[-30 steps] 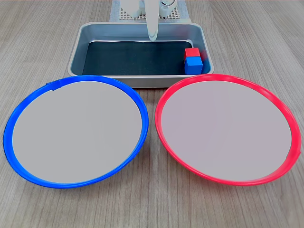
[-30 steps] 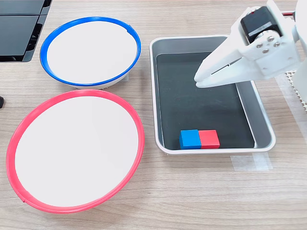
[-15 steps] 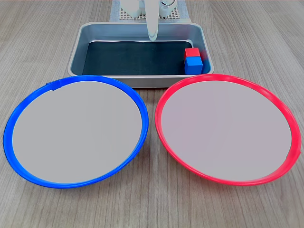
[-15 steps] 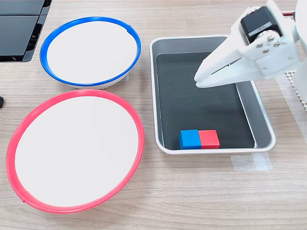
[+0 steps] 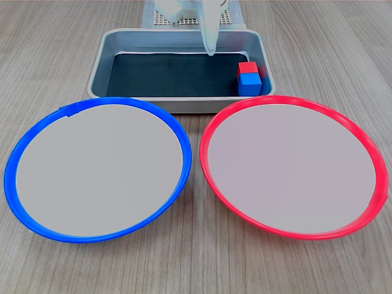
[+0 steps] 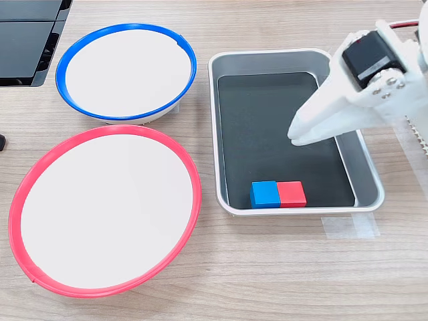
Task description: Move two blocks from tray to matching dishes
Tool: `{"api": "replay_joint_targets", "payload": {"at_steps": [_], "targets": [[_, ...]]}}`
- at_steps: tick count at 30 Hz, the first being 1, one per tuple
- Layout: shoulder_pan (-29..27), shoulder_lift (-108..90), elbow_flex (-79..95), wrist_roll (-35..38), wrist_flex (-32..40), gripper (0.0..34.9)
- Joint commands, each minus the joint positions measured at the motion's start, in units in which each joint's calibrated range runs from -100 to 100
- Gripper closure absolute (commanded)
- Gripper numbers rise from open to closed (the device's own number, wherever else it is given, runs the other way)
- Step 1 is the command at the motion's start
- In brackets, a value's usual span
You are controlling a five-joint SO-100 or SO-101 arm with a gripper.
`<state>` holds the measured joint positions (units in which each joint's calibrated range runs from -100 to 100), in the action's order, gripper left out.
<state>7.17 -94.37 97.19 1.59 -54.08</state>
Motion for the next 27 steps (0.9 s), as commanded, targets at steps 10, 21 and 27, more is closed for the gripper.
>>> {"api": "replay_joint_targets", "payload": {"at_steps": [10, 21, 27], "targets": [[10.9, 52.5, -38.2, 8.0, -10.3, 34.8], [15.2, 62.0, -36.6, 11.2, -2.2, 34.8], [15.8, 65.8, -36.4, 11.1, 2.1, 34.8]]}}
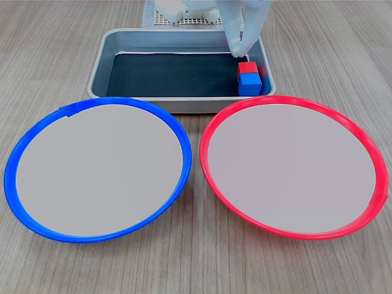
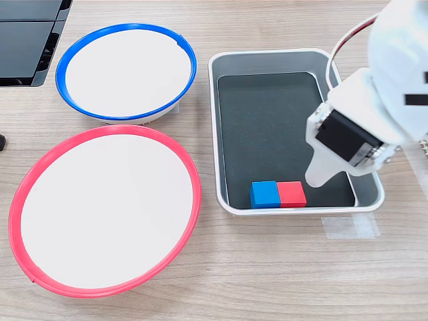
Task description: Move two blocks from tray to matching dishes
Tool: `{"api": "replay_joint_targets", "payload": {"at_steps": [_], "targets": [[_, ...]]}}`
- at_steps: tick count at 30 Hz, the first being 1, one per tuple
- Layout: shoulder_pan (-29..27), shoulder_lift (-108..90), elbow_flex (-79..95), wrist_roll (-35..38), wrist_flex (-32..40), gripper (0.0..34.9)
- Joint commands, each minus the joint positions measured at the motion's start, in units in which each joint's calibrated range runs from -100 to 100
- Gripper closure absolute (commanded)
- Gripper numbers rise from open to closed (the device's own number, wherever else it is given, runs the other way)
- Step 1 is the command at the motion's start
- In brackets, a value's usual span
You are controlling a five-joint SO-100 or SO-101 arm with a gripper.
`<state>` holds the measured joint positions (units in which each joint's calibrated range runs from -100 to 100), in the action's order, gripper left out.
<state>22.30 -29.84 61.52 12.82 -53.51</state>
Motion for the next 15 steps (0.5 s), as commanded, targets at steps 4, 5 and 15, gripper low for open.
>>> {"api": "replay_joint_targets", "payload": {"at_steps": [4, 5, 15], "targets": [[0.9, 4.0, -1.9, -0.4, 3.0, 34.8], [1.0, 4.5, -2.1, -0.4, 3.4, 34.8], [-1.1, 6.6, -5.3, -3.3, 7.8, 34.8]]}}
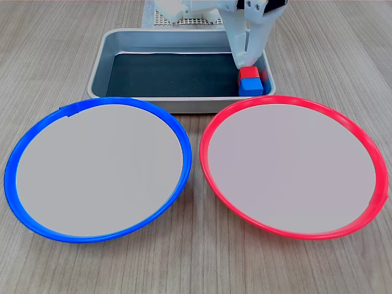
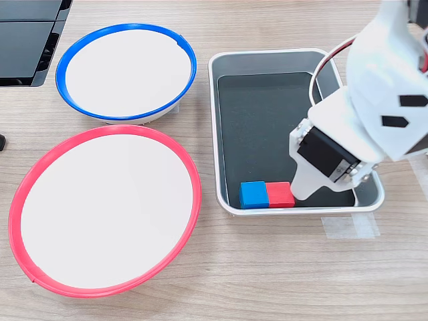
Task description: Move two blocks from tray to matching dishes
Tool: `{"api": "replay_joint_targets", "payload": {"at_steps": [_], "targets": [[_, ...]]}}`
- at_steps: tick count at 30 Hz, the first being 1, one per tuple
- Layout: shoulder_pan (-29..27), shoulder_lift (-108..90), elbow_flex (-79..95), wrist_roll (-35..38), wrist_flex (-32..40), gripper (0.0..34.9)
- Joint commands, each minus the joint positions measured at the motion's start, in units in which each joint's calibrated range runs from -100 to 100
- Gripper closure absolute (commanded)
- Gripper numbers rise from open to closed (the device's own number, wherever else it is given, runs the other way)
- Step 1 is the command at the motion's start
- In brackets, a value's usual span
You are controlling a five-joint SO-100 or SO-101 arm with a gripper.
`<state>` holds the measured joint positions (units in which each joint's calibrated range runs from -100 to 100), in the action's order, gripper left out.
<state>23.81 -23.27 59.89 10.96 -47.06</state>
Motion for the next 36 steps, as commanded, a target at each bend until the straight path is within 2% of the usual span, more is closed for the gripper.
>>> {"api": "replay_joint_targets", "payload": {"at_steps": [1, 11, 13, 18, 22, 30, 34, 36], "targets": [[-3.5, 0.0, -4.2, -1.6, 1.4, 34.8], [-19.7, 0.1, -9.1, 2.4, 0.8, 34.8], [-20.7, 0.2, -9.0, 4.9, 0.1, 34.8], [-16.5, 0.5, -11.3, 7.8, -1.9, 34.8], [-12.3, 2.2, -13.1, 11.7, -0.4, 34.5], [-8.0, 6.6, -15.1, 16.9, 2.9, 25.5], [-7.7, 7.6, -15.1, 19.6, 3.1, 24.5], [-7.7, 7.7, -14.8, 20.9, 2.4, 25.0]]}}
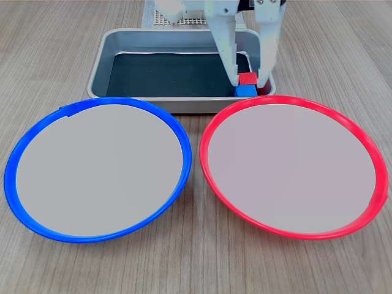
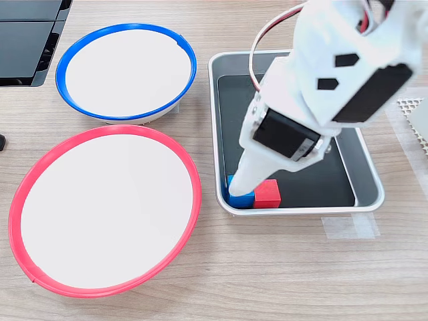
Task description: Move two blocks from tray to matching dishes
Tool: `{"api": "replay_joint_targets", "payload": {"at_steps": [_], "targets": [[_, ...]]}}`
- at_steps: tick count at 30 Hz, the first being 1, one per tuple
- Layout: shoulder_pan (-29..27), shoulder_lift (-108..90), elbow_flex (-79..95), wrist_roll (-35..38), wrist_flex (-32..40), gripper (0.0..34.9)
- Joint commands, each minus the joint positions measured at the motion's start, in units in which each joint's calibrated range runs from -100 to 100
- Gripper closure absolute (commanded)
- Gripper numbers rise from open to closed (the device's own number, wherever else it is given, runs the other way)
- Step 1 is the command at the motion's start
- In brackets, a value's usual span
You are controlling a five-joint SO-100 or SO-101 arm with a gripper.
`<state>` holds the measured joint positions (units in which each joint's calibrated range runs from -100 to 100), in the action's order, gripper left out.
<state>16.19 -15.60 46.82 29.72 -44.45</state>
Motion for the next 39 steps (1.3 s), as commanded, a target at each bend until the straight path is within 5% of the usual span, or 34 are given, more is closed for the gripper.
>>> {"api": "replay_joint_targets", "payload": {"at_steps": [1, 9, 35, 37, 39], "targets": [[0.0, 0.1, -1.4, 2.5, -0.2, 25.0], [0.5, 0.4, -0.6, 4.2, -1.2, 22.9], [-3.5, 6.8, -2.4, 9.9, 1.0, 25.1], [-3.6, 7.0, -2.3, 10.5, 1.1, 27.2], [-3.6, 7.1, -2.1, 11.0, 1.2, 34.6]]}}
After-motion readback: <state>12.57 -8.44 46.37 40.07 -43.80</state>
